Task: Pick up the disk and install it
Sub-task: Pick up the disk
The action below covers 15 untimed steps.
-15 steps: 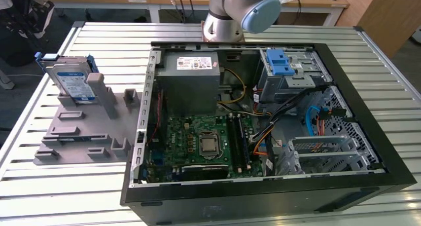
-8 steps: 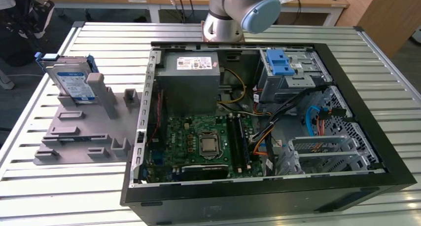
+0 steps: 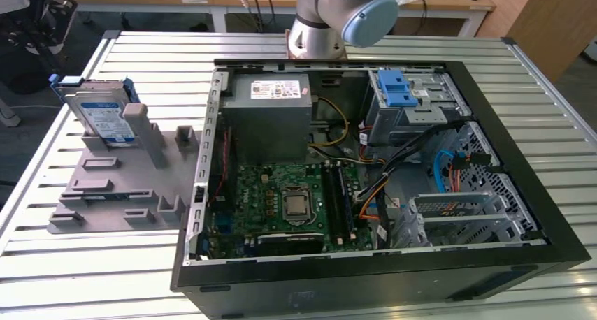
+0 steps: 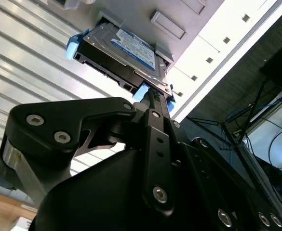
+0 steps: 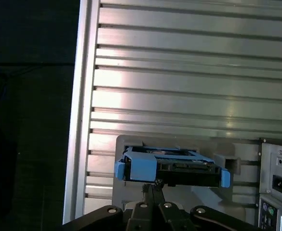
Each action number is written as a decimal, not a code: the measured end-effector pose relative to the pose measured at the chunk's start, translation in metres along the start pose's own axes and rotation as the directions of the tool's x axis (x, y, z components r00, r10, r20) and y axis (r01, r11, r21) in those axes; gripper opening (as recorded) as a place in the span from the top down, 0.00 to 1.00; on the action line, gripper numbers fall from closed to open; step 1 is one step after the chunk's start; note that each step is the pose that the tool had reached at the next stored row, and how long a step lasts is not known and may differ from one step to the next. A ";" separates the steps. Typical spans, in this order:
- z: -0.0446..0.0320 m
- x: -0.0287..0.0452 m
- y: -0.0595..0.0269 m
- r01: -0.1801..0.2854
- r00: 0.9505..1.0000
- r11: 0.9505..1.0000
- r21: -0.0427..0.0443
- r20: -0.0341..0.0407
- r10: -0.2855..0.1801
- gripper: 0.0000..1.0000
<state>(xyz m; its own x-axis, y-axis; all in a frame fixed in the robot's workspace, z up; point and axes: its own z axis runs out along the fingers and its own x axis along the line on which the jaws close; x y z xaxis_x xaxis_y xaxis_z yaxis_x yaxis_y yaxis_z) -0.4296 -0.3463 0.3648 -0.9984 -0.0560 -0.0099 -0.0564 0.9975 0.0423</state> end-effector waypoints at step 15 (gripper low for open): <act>0.0002 0.0000 0.0000 0.162 0.987 0.987 -0.002 -0.007 -0.162 0.89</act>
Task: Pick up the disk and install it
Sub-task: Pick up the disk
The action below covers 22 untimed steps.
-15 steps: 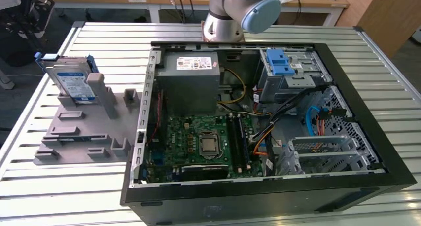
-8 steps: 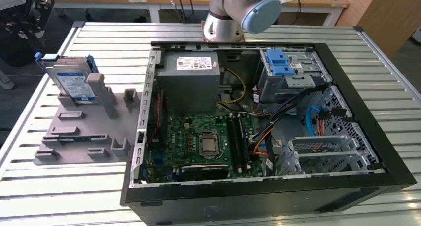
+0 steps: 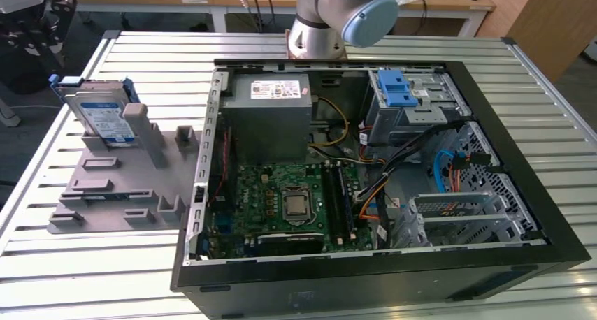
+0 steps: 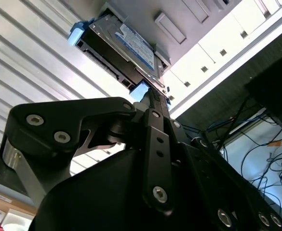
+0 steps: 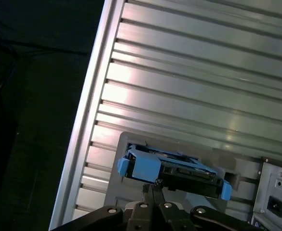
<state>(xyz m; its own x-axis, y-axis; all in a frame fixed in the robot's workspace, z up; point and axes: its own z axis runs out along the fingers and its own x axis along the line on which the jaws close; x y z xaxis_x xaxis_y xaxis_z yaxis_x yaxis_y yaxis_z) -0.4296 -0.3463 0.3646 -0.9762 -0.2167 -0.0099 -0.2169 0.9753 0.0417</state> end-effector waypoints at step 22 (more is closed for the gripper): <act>0.0005 0.0000 0.0000 0.240 0.971 0.971 -0.004 -0.010 -0.240 0.89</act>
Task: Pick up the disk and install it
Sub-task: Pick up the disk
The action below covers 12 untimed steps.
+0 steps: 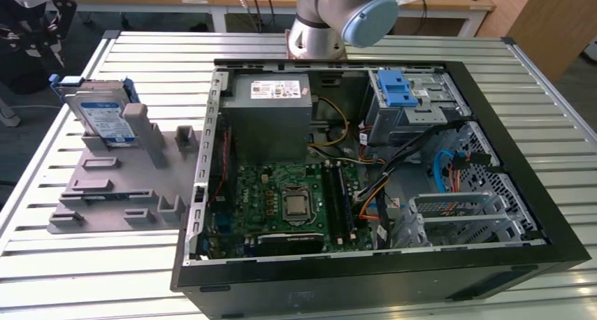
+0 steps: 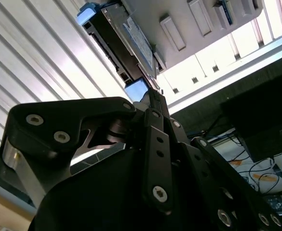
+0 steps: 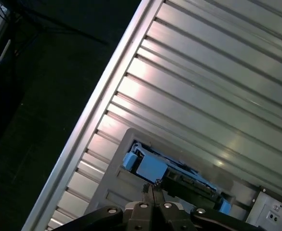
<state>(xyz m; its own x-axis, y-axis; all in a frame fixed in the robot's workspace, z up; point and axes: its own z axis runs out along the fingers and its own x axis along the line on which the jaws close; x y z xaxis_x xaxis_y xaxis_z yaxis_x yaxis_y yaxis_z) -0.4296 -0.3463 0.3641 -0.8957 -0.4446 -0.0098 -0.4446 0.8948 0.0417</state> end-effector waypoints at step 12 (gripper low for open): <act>0.0002 0.0000 0.0000 0.121 0.993 0.993 -0.001 -0.005 -0.121 0.89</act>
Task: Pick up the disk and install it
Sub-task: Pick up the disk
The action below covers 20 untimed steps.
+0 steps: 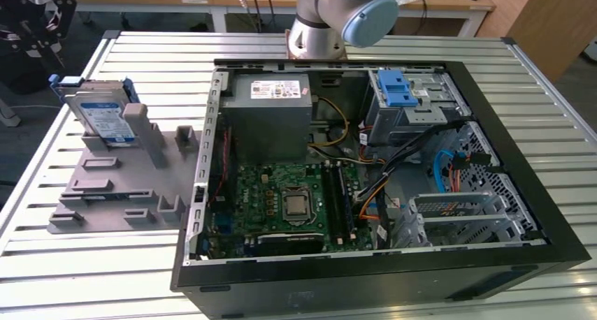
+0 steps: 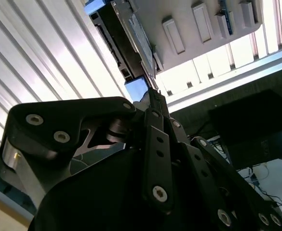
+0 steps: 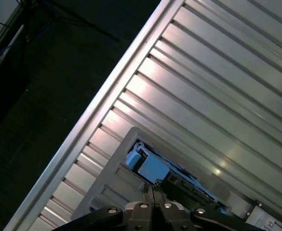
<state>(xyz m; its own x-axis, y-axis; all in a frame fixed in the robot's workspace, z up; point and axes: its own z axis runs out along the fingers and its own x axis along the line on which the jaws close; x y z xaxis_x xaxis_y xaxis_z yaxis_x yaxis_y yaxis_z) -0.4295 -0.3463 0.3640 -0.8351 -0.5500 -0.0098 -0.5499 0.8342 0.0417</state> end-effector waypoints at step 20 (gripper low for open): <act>0.0003 0.0000 0.0000 0.199 0.980 0.980 -0.003 -0.008 -0.199 0.89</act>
<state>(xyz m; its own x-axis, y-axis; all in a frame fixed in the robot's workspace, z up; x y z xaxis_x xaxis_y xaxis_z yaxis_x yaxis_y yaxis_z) -0.4295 -0.3463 0.3637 -0.7089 -0.7053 -0.0098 -0.7050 0.7080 0.0416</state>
